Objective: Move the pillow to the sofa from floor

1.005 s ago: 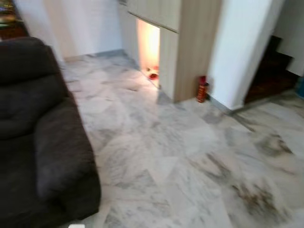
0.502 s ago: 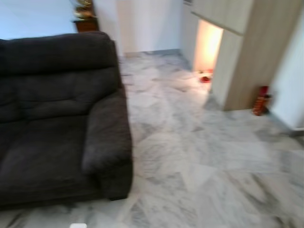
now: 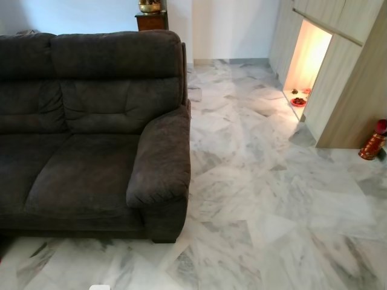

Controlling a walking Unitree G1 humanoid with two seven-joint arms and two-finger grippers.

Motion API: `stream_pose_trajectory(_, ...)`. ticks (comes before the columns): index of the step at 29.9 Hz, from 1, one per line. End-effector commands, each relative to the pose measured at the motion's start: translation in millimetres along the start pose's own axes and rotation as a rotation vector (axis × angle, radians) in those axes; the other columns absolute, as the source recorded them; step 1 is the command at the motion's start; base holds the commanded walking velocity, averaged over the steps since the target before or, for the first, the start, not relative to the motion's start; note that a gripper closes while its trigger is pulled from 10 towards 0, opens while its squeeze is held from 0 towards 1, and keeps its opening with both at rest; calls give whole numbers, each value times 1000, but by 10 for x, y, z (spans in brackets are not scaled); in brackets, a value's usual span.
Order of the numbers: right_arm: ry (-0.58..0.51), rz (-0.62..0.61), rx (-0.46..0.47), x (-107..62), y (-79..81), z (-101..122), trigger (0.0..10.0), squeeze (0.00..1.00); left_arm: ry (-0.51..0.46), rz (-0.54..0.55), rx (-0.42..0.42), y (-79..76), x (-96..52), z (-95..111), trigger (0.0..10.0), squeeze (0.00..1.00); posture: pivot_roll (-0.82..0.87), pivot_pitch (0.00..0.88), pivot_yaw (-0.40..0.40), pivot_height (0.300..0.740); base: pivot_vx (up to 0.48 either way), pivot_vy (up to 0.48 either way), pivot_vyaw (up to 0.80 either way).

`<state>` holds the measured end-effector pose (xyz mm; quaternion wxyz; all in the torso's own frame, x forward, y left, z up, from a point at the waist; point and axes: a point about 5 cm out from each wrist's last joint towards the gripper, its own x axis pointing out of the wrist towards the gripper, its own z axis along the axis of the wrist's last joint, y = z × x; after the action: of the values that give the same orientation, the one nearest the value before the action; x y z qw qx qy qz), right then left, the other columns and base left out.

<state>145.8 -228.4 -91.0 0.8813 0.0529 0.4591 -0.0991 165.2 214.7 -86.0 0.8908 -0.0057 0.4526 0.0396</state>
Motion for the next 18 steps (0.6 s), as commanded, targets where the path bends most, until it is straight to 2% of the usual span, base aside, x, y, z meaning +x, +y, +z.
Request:
stream_pose_trajectory(1,67,-37,83,13,38,-45,10000,0,81,50,180,152,-11,-22,10000,0,14,0,23,740,0,0,0)
stream_pose_trajectory(5,64,-36,92,12,49,-52,10000,0,88,58,169,160,-12,-28,10000,0,15,0,23,740,0,71,0)
stream_pose_trajectory(8,63,-35,95,13,52,-50,10000,0,83,55,164,138,-4,-11,10000,0,15,0,22,740,0,381,0)
stream_pose_trajectory(14,60,-37,91,16,59,-40,10000,0,63,39,161,-30,44,90,10000,0,17,0,22,740,0,385,0)
stream_pose_trajectory(18,66,-22,83,18,93,-49,10000,0,50,46,137,-40,64,179,10000,0,17,0,27,740,0,381,0)
